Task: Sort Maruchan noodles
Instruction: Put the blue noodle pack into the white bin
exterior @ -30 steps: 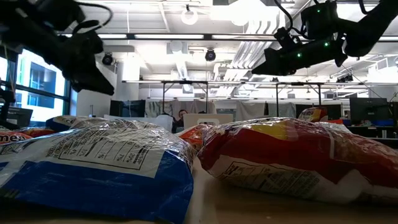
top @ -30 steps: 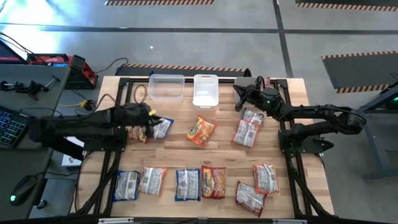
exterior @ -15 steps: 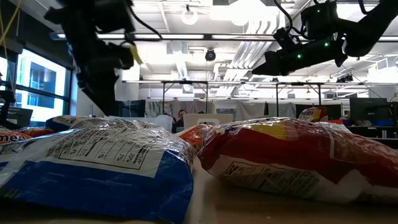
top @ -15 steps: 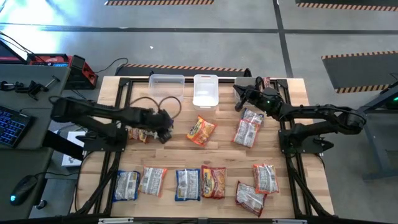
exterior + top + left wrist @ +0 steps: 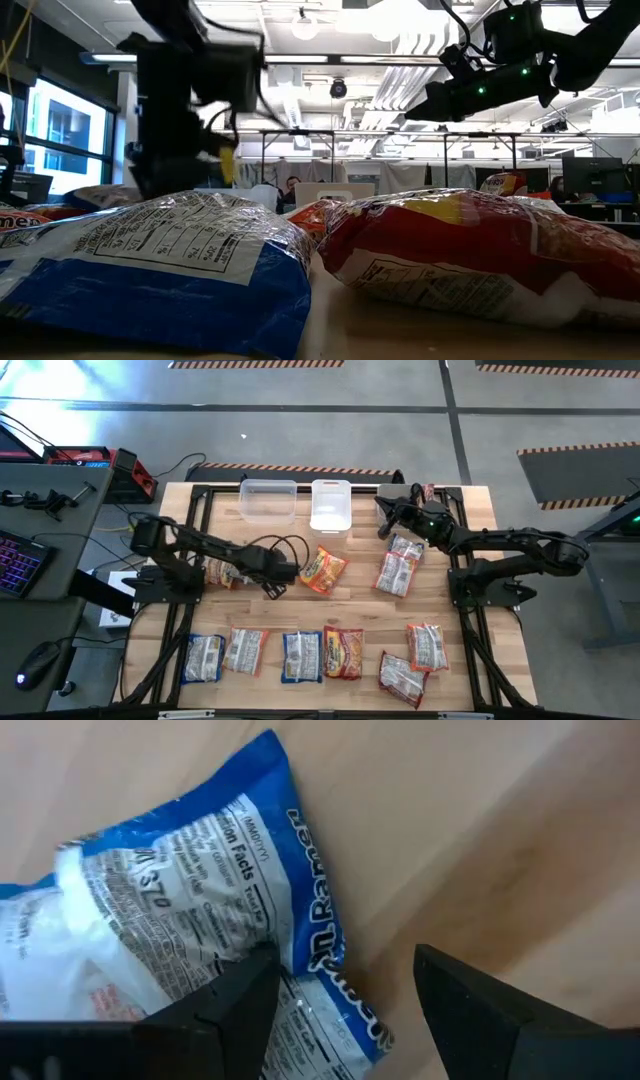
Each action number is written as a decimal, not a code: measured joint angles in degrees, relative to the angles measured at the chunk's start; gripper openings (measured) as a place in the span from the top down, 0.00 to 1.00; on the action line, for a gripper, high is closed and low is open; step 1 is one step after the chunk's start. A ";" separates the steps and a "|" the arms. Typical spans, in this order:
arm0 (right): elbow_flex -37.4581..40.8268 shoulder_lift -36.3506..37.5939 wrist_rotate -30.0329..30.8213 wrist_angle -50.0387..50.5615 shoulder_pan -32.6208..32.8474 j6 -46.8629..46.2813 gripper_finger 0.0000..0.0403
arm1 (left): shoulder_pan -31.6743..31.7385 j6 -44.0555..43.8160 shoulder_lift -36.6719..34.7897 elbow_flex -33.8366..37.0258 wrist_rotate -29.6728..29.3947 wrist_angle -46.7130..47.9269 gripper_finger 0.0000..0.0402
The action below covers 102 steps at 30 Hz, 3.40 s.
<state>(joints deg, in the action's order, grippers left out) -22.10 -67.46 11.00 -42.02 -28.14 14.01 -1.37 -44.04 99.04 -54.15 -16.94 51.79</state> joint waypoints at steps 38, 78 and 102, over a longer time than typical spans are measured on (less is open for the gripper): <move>-0.01 -0.09 -0.61 2.17 -0.11 -0.45 1.00 | 5.13 0.20 -20.21 -9.61 6.89 4.14 0.89; -0.01 -0.09 -3.98 -2.95 -3.39 -0.03 1.00 | 1.89 -2.22 21.03 -24.32 0.13 27.85 0.46; -0.01 -0.09 -3.96 -4.13 -3.34 -1.10 1.00 | 5.52 5.14 6.98 -24.30 5.68 26.31 1.00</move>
<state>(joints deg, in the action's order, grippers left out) -22.11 -67.55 7.05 -46.15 -31.48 12.91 4.15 -38.90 106.02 -78.46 -11.26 78.10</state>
